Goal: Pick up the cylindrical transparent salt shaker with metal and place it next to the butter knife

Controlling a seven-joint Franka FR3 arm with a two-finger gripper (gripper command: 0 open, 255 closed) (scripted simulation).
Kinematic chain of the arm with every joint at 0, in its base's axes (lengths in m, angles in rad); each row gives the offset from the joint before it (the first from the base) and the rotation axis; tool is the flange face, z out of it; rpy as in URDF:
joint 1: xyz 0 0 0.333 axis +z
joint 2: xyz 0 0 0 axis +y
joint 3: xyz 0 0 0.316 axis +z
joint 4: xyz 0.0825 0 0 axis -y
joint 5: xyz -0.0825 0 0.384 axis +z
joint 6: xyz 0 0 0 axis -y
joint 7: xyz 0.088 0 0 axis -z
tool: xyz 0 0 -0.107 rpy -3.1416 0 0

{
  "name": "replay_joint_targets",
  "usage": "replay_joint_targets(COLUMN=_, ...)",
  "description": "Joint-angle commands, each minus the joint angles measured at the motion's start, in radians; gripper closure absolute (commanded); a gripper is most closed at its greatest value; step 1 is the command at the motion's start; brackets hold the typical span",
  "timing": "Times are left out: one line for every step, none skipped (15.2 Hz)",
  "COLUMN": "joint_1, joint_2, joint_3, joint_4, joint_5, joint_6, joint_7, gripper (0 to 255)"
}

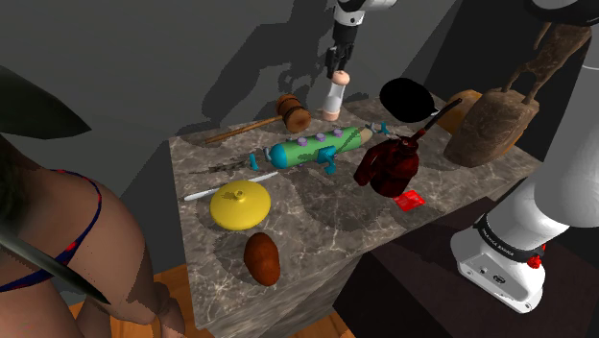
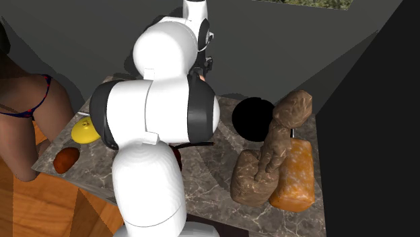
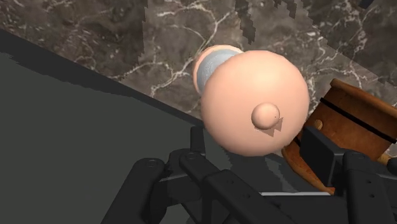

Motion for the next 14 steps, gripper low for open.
replay_joint_targets(joint_1=0.0, joint_2=-0.009, joint_3=-0.001, joint_4=0.025, joint_5=-0.001, joint_6=-0.022, joint_7=0.001, gripper=255)
replay_joint_targets(joint_1=0.0, joint_2=-0.012, joint_3=-0.001, joint_4=0.034, joint_5=-0.002, joint_6=-0.034, joint_7=0.002, gripper=255)
replay_joint_targets(joint_1=0.0, joint_2=-0.015, joint_3=-0.001, joint_4=0.043, joint_5=-0.002, joint_6=-0.046, joint_7=0.003, gripper=255)
replay_joint_targets(joint_1=0.0, joint_2=-0.017, joint_3=-0.002, joint_4=0.053, joint_5=-0.003, joint_6=-0.059, joint_7=0.004, gripper=255)
replay_joint_targets(joint_1=-0.001, joint_2=-0.02, joint_3=-0.002, joint_4=0.063, joint_5=-0.003, joint_6=-0.071, joint_7=0.004, gripper=255)
replay_joint_targets(joint_1=-0.001, joint_2=-0.022, joint_3=-0.002, joint_4=0.074, joint_5=-0.004, joint_6=-0.083, joint_7=0.005, gripper=255)
replay_joint_targets(joint_1=-0.001, joint_2=-0.024, joint_3=-0.002, joint_4=0.084, joint_5=-0.004, joint_6=-0.096, joint_7=0.006, gripper=255)
replay_joint_targets(joint_1=-0.001, joint_2=-0.025, joint_3=-0.002, joint_4=0.096, joint_5=-0.005, joint_6=-0.109, joint_7=0.006, gripper=255)
replay_joint_targets(joint_1=-0.001, joint_2=-0.027, joint_3=-0.002, joint_4=0.107, joint_5=-0.005, joint_6=-0.122, joint_7=0.007, gripper=255)
replay_joint_targets(joint_1=-0.001, joint_2=-0.028, joint_3=-0.002, joint_4=0.119, joint_5=-0.005, joint_6=-0.134, joint_7=0.008, gripper=255)
replay_joint_targets(joint_1=-0.001, joint_2=-0.029, joint_3=-0.003, joint_4=0.131, joint_5=-0.006, joint_6=-0.147, joint_7=0.008, gripper=255)
replay_joint_targets(joint_1=-0.002, joint_2=-0.029, joint_3=-0.003, joint_4=0.143, joint_5=-0.006, joint_6=-0.161, joint_7=0.009, gripper=255)
replay_joint_targets(joint_1=-0.002, joint_2=-0.029, joint_3=-0.003, joint_4=0.144, joint_5=-0.006, joint_6=-0.161, joint_7=0.009, gripper=255)
replay_joint_targets(joint_1=0.011, joint_2=-0.061, joint_3=0.001, joint_4=0.108, joint_5=-0.01, joint_6=-0.155, joint_7=0.025, gripper=255)
